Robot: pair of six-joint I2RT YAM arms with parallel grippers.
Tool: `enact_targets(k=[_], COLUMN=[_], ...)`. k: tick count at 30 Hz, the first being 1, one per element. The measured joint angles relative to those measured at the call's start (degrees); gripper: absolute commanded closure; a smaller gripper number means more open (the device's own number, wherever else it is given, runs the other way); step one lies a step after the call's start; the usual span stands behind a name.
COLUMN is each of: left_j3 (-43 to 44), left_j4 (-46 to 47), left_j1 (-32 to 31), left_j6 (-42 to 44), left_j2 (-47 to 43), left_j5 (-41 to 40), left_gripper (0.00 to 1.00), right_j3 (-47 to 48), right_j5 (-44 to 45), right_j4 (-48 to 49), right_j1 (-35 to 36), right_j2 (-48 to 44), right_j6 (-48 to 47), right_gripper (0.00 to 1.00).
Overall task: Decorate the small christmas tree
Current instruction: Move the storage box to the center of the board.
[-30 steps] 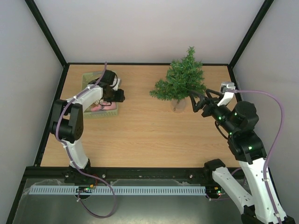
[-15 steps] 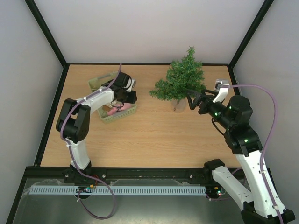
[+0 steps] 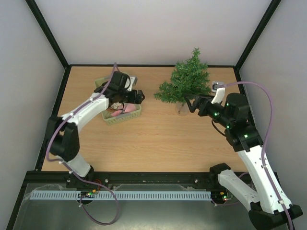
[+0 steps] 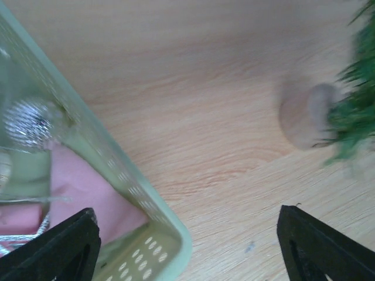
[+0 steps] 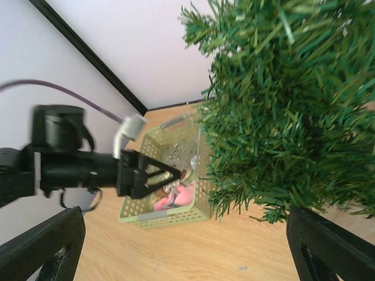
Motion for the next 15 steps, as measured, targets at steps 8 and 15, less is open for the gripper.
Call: enact_targets(k=[8,15], left_j3=[-1.18,-3.34], left_j4=[-4.0,-8.7], left_j1=[1.44,7.13], left_j6=[0.09,0.85], left_j2=[-10.14,-9.77], left_j5=[-10.51,-18.12], left_gripper=[0.15,0.25], right_j3=[-3.13,-4.42], right_j5=[2.32,4.81], right_j4=[0.5,0.76], right_j1=[4.2,4.42], right_j2=[1.97,2.56], right_j6=[0.07,-0.42], right_gripper=[0.14,0.15])
